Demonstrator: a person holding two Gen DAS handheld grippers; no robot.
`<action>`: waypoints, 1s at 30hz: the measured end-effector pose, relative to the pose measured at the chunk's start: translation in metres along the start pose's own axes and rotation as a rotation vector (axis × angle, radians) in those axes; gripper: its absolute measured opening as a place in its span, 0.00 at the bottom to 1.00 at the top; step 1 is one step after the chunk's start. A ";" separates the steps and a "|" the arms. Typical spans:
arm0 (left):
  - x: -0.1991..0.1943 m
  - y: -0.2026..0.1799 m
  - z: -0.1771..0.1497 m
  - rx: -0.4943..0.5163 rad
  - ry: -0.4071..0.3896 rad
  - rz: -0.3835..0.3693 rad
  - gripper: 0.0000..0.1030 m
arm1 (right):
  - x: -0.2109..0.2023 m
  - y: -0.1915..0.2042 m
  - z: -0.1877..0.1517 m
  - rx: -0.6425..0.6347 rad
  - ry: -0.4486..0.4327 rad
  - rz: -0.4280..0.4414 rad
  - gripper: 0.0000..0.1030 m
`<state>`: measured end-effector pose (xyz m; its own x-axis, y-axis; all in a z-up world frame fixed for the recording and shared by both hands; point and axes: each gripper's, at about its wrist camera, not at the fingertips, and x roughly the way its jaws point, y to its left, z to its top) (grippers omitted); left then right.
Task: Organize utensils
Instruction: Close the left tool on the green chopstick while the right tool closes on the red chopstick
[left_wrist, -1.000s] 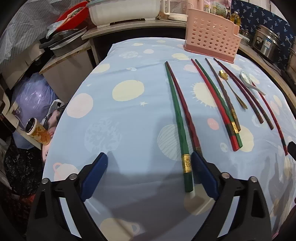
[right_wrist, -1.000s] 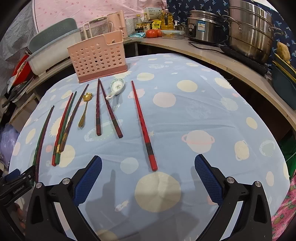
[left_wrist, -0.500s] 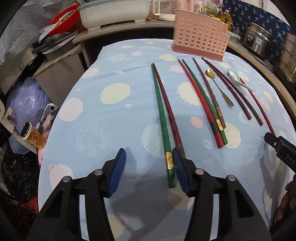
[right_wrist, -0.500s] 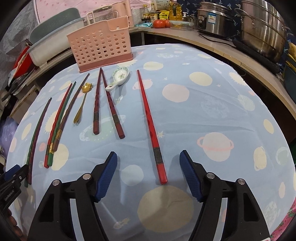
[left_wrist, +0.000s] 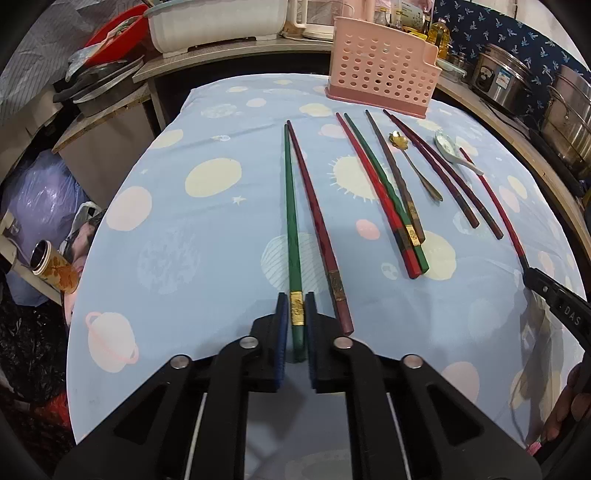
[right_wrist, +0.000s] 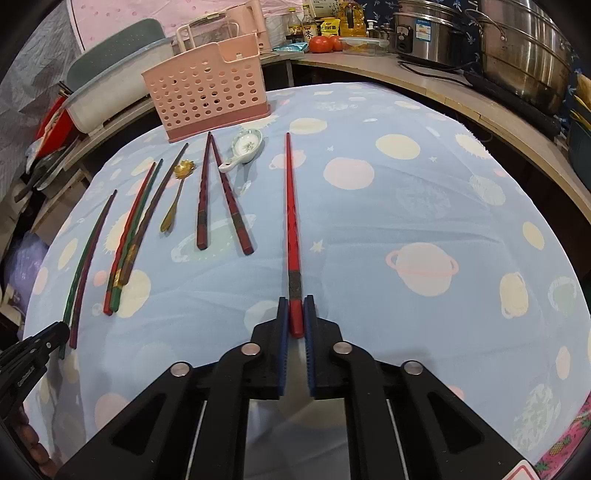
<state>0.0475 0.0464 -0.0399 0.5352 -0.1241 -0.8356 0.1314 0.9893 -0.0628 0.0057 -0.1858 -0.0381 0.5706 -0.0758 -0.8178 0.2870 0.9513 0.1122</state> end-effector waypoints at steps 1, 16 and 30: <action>-0.001 0.001 -0.001 -0.001 0.002 -0.003 0.07 | -0.002 0.000 -0.002 0.000 0.000 0.006 0.07; -0.010 0.002 -0.016 0.010 -0.003 -0.015 0.08 | -0.018 -0.005 -0.024 0.012 0.026 0.047 0.07; -0.014 0.002 -0.022 0.028 -0.026 -0.023 0.11 | -0.014 0.004 -0.024 -0.044 0.003 0.000 0.17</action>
<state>0.0220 0.0521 -0.0403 0.5529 -0.1492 -0.8198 0.1667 0.9837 -0.0666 -0.0200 -0.1738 -0.0394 0.5682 -0.0746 -0.8195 0.2525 0.9636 0.0873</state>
